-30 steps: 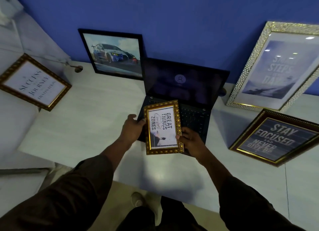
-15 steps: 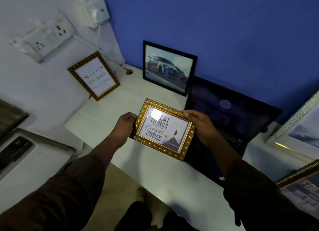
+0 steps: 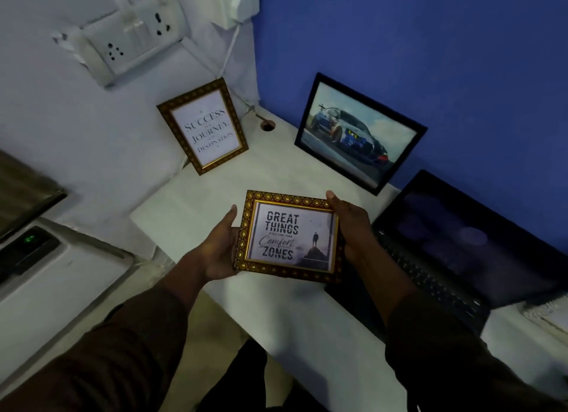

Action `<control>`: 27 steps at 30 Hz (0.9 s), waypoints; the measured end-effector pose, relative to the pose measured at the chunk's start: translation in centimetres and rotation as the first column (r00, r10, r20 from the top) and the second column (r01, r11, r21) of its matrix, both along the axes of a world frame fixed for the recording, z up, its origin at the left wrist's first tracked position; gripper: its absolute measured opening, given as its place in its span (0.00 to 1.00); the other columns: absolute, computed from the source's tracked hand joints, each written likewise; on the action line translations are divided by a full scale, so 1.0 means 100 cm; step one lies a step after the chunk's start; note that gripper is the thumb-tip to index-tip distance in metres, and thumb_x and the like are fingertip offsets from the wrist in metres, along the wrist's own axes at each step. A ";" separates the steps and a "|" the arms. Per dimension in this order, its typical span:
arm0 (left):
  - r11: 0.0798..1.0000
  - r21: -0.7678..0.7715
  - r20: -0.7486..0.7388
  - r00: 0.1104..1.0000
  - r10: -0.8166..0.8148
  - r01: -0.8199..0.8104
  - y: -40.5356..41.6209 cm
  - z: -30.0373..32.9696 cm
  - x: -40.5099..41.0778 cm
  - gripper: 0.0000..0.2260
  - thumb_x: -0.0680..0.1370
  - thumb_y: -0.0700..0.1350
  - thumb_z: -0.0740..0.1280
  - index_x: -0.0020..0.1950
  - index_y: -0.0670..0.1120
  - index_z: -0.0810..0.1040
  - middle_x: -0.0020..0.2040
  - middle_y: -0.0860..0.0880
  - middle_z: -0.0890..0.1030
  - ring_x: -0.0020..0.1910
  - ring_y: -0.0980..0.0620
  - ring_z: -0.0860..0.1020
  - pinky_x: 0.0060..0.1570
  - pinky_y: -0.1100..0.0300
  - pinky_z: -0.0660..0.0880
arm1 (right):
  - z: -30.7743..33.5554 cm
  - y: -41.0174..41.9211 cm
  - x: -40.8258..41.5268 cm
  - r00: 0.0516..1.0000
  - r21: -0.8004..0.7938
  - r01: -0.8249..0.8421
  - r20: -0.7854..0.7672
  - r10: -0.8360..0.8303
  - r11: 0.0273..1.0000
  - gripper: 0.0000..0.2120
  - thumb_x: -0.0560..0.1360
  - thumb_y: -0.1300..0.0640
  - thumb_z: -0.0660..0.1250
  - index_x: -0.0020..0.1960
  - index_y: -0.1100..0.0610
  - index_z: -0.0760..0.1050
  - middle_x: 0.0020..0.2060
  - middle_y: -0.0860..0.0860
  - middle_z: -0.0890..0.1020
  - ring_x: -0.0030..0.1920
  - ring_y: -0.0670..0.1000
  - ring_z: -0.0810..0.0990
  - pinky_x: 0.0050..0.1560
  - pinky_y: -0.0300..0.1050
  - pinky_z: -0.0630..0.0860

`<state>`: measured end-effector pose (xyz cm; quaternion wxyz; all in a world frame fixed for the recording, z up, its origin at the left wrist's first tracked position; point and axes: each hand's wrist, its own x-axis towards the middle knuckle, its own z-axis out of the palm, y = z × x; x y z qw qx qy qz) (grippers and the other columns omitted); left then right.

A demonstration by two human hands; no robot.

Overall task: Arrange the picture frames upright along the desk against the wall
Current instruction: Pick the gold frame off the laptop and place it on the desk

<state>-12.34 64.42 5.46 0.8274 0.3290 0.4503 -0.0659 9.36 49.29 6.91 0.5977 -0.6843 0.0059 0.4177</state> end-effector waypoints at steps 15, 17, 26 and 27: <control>0.975 -0.208 0.183 0.982 -0.044 0.082 0.134 -0.012 0.015 0.41 0.76 0.74 0.51 0.72 0.45 0.76 0.72 0.39 0.76 0.70 0.37 0.75 0.71 0.39 0.67 | 0.004 0.118 -0.007 0.954 -0.055 -0.116 0.270 0.127 0.992 0.16 0.77 0.43 0.70 0.38 0.55 0.79 0.35 0.55 0.84 0.36 0.52 0.82 0.40 0.47 0.79; 0.976 -0.205 0.192 0.981 -0.036 0.076 0.141 -0.014 0.021 0.39 0.76 0.73 0.52 0.73 0.45 0.75 0.72 0.39 0.76 0.71 0.36 0.74 0.72 0.40 0.67 | 0.003 0.126 -0.005 0.952 -0.061 -0.109 0.282 0.121 0.992 0.16 0.77 0.44 0.69 0.41 0.56 0.80 0.35 0.54 0.84 0.36 0.50 0.82 0.39 0.43 0.79; 0.993 -0.119 0.093 0.995 0.023 -0.012 0.155 -0.039 0.054 0.34 0.78 0.66 0.56 0.71 0.43 0.76 0.70 0.38 0.77 0.71 0.36 0.74 0.72 0.40 0.66 | -0.008 0.143 0.009 0.978 -0.072 -0.041 0.203 0.055 0.997 0.16 0.80 0.47 0.67 0.47 0.60 0.76 0.39 0.58 0.83 0.36 0.48 0.84 0.37 0.38 0.80; 0.996 -0.086 0.061 0.998 0.007 -0.002 0.156 -0.042 0.059 0.35 0.78 0.68 0.54 0.71 0.43 0.76 0.68 0.39 0.79 0.69 0.36 0.75 0.70 0.41 0.68 | -0.013 0.144 0.009 0.978 -0.073 -0.036 0.200 0.050 0.997 0.15 0.80 0.47 0.67 0.46 0.60 0.75 0.39 0.57 0.83 0.36 0.48 0.84 0.38 0.40 0.80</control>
